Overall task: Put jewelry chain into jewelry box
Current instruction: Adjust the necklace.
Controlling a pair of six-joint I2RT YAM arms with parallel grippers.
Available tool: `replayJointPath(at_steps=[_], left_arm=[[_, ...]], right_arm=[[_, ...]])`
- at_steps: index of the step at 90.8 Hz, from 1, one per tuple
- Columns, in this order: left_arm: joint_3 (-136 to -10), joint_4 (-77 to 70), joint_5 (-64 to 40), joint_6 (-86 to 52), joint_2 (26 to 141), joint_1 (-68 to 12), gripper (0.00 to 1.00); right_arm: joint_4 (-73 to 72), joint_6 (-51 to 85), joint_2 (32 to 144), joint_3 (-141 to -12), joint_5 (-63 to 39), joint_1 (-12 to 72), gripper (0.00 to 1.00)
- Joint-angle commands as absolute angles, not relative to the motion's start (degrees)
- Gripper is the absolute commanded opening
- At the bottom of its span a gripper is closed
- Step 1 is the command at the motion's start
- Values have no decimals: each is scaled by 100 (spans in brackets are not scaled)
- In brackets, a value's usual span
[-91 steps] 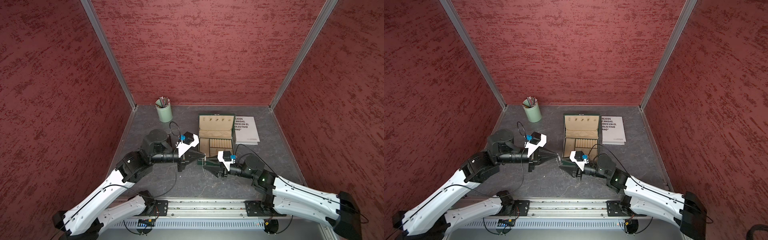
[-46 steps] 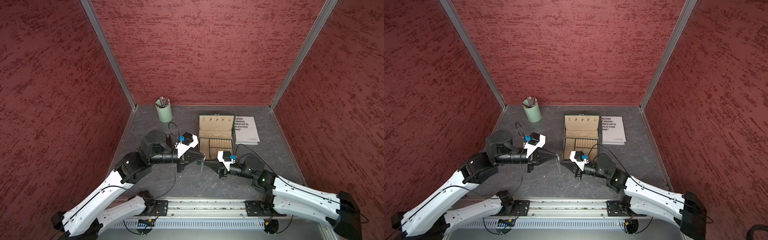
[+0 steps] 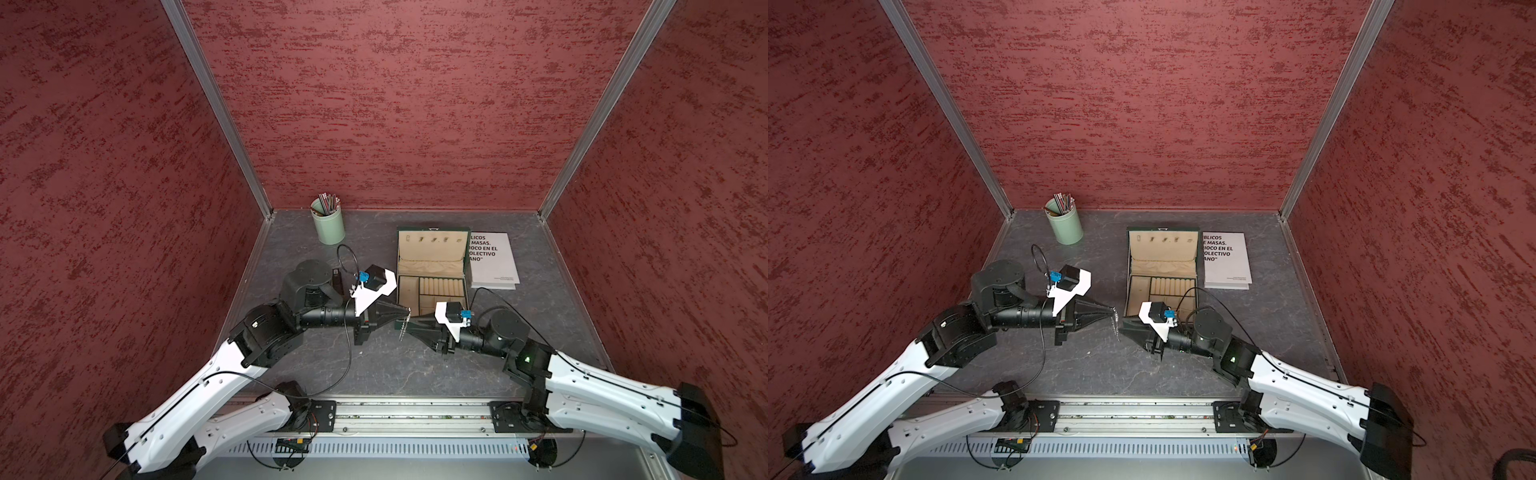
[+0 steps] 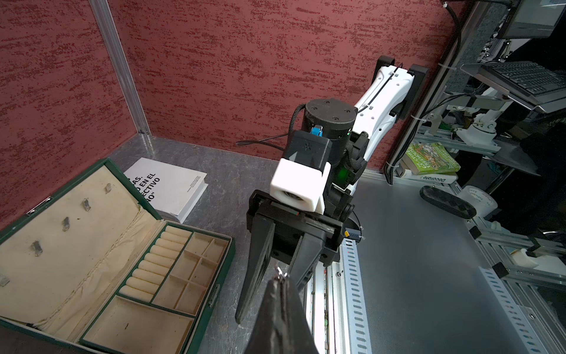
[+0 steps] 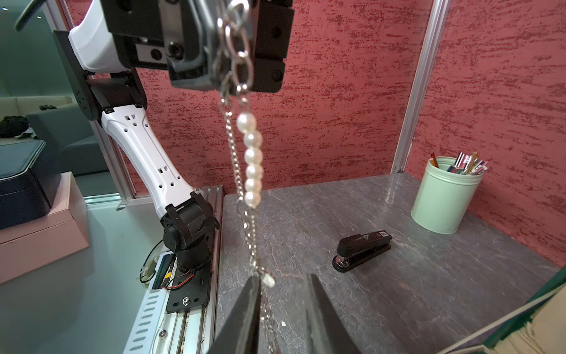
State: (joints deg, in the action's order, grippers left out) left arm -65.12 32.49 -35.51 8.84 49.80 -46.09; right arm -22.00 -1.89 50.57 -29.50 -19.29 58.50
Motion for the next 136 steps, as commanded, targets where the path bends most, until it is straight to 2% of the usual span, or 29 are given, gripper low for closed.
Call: replayJointPath(at_steps=[1, 19, 60, 81, 106, 123, 136], left_arm=[[-6582, 3223, -3496, 930, 4915, -4646, 0], [-6592, 3218, -3491, 932, 4925, -4642, 0], [-6610, 3238, -3481, 934, 4930, -4664, 0], [-6494, 3203, -3382, 911, 4837, -4662, 0], [-5953, 2697, -3157, 657, 4660, -4664, 0], [-5784, 2211, -3035, 554, 4586, -4663, 0], [-6019, 2202, -3067, 581, 4818, -4667, 0]], right_arm=[[-2140, -181, 4968, -3120, -2015, 5933, 29], [-2103, -205, 4933, -3111, -2045, 5933, 27], [-2133, -210, 4912, -3098, -1976, 5941, 0], [-1790, -197, 4569, -3035, -1664, 5935, 0], [-525, -287, 4048, -3390, -1192, 5941, 0], [212, -340, 3945, -3628, -1233, 5941, 0], [126, -226, 3883, -3595, -1286, 5941, 0]])
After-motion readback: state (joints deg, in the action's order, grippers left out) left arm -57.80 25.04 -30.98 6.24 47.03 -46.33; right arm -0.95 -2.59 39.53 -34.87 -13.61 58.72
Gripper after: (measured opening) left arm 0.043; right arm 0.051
